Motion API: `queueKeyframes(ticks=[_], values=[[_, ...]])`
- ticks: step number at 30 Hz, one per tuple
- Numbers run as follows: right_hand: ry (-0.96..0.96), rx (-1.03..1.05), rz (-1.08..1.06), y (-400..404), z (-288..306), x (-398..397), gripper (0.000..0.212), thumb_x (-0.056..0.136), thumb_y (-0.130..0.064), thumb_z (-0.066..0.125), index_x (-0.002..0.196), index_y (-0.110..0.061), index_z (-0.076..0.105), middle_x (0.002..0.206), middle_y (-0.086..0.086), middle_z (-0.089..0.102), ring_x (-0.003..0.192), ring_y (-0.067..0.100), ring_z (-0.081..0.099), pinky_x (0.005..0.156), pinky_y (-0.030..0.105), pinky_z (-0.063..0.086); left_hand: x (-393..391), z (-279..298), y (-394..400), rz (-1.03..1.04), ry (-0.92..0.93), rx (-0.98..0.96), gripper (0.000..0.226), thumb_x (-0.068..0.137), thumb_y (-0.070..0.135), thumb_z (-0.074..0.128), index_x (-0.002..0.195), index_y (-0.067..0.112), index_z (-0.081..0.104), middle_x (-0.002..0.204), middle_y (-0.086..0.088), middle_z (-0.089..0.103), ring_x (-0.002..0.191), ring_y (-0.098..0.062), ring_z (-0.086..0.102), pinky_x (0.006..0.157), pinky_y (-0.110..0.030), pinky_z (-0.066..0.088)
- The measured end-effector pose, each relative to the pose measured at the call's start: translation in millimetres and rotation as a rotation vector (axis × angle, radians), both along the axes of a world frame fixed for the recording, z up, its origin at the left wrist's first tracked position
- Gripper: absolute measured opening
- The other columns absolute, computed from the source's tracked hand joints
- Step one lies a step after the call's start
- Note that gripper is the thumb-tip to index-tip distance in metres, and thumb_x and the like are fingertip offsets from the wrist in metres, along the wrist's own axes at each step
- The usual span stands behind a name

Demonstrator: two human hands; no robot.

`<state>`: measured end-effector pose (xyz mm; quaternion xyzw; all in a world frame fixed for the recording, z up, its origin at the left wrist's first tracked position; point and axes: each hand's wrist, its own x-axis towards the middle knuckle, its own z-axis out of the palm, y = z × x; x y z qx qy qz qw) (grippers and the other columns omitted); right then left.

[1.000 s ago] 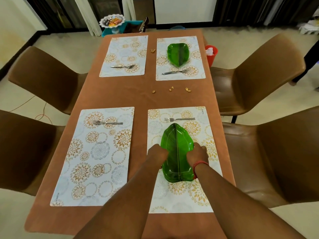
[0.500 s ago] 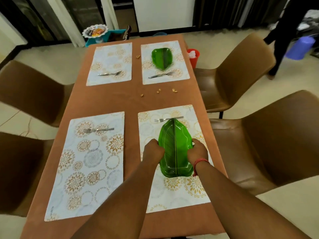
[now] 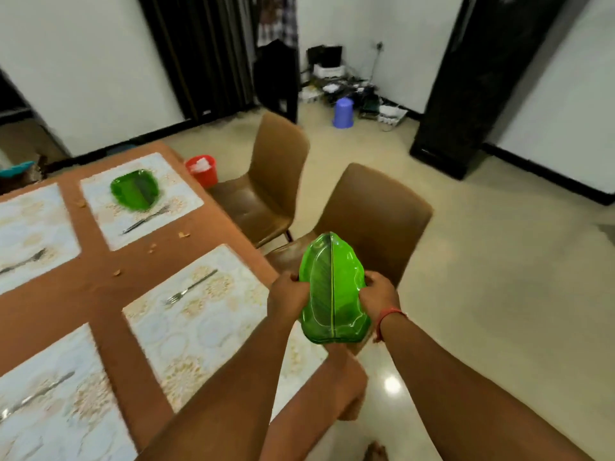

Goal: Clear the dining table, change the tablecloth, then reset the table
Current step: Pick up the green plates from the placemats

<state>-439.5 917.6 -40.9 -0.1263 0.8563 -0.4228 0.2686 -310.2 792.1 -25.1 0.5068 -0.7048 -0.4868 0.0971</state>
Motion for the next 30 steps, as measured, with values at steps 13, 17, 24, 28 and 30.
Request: queueKeyframes(ticks=[13, 17, 24, 28, 30], values=[[0.065, 0.016, -0.274, 250, 36, -249, 0.047, 0.082, -0.001, 0.054, 0.126, -0.015, 0.065, 0.109, 0.009, 0.072, 0.104, 0.026, 0.064, 0.084, 0.024, 0.045, -292, 17, 203, -0.389, -0.014, -0.182, 0.008, 0.083, 0.01, 0.056, 0.089, 0.01, 0.061, 0.082, -0.001, 0.061, 0.079, -0.025, 0.057, 0.064, -0.03, 0.04], [0.076, 0.039, -0.352, 323, 45, -333, 0.048, 0.081, -0.001, 0.052, 0.124, -0.017, 0.066, 0.111, 0.01, 0.072, 0.104, 0.027, 0.064, 0.088, 0.029, 0.049, -376, 24, 272, -0.458, 0.03, -0.126, 0.012, 0.082, 0.009, 0.054, 0.092, 0.011, 0.06, 0.083, -0.004, 0.063, 0.075, -0.024, 0.059, 0.061, -0.032, 0.047], [0.052, 0.033, -0.377, 349, 27, -444, 0.05, 0.079, -0.002, 0.052, 0.125, -0.018, 0.066, 0.108, 0.009, 0.072, 0.096, 0.025, 0.067, 0.083, 0.029, 0.051, -490, 10, 294, -0.475, 0.05, -0.09, 0.014, 0.081, 0.008, 0.055, 0.094, 0.009, 0.06, 0.085, -0.006, 0.064, 0.081, -0.028, 0.063, 0.07, -0.038, 0.053], [0.046, 0.048, -0.382, 327, 13, -510, 0.048, 0.079, -0.002, 0.052, 0.121, -0.019, 0.067, 0.102, 0.007, 0.073, 0.095, 0.024, 0.067, 0.084, 0.03, 0.051, -562, -11, 271, -0.46, 0.043, -0.091, 0.013, 0.08, 0.01, 0.055, 0.091, 0.012, 0.061, 0.088, -0.005, 0.066, 0.085, -0.029, 0.063, 0.075, -0.038, 0.052], [0.034, 0.064, -0.394, 311, 11, -542, 0.045, 0.078, -0.002, 0.053, 0.117, -0.02, 0.067, 0.096, 0.007, 0.074, 0.092, 0.025, 0.067, 0.084, 0.032, 0.053, -601, -15, 254, -0.455, 0.033, -0.096, 0.013, 0.081, 0.011, 0.056, 0.092, 0.013, 0.061, 0.09, -0.005, 0.066, 0.086, -0.029, 0.061, 0.075, -0.036, 0.05]])
